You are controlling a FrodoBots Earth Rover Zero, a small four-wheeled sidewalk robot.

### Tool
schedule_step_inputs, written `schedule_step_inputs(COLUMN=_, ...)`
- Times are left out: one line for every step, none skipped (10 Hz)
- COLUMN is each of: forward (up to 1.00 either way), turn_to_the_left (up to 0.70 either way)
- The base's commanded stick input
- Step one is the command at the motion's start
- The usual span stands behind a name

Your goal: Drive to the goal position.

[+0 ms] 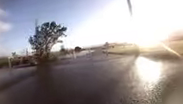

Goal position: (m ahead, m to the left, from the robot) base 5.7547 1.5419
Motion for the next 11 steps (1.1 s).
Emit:
schedule_step_inputs(forward=0.45, turn_to_the_left=0.0)
schedule_step_inputs(forward=0.45, turn_to_the_left=0.0)
schedule_step_inputs(forward=0.45, turn_to_the_left=0.0)
schedule_step_inputs(forward=0.45, turn_to_the_left=0.0)
schedule_step_inputs(forward=0.45, turn_to_the_left=0.0)
schedule_step_inputs(forward=0.45, turn_to_the_left=0.0)
schedule_step_inputs(forward=0.45, turn_to_the_left=0.0)
schedule_step_inputs(forward=0.45, turn_to_the_left=0.0)
schedule_step_inputs(forward=0.45, turn_to_the_left=0.0)
schedule_step_inputs(forward=0.45, turn_to_the_left=0.0)
schedule_step_inputs(forward=0.45, turn_to_the_left=0.0)
